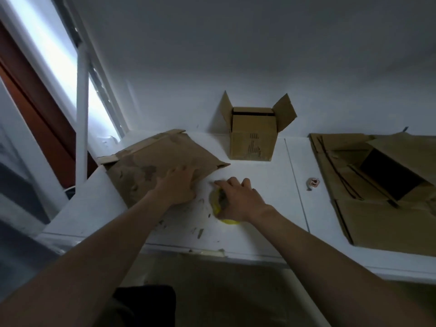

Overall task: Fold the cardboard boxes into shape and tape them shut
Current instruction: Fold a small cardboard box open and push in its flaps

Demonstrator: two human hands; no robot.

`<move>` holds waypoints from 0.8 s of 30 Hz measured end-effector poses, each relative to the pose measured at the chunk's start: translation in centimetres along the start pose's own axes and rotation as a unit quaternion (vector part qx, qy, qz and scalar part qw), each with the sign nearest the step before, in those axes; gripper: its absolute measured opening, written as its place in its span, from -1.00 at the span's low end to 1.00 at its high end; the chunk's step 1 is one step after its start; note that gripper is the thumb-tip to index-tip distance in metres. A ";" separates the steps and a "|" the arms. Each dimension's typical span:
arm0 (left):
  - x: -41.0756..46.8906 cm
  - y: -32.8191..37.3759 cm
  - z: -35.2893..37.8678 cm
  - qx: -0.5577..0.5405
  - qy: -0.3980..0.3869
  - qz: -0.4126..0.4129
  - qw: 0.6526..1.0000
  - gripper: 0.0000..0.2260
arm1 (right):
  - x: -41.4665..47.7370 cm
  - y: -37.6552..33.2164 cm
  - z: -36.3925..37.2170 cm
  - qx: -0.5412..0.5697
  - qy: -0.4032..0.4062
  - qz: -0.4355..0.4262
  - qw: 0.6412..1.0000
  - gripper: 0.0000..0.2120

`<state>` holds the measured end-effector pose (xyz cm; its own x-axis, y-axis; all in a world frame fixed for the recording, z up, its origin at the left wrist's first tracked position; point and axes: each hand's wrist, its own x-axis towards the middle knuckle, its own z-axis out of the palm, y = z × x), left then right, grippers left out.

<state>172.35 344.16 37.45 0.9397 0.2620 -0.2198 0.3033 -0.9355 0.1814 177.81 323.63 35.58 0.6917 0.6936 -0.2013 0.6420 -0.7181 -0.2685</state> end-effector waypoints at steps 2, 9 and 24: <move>-1.2 -0.7 0.5 0.019 0.016 -0.025 0.999 -0.32 | -0.4 1.1 -0.7 -0.011 -0.020 0.047 0.999 -0.12; -2.5 -2.3 0.9 0.100 0.131 -0.064 0.984 -0.57 | -2.2 3.5 -2.5 -0.056 0.031 0.135 0.989 -0.29; -9.1 -0.4 -4.3 -0.168 0.412 0.050 0.894 -0.82 | -1.5 -3.9 -5.0 0.482 0.171 0.021 0.859 -0.47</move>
<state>164.34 343.18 43.48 0.7199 0.3969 0.5695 0.1115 -0.8759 0.4695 175.94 325.06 41.63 0.8701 0.4927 0.0139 0.1551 -0.2468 -0.9566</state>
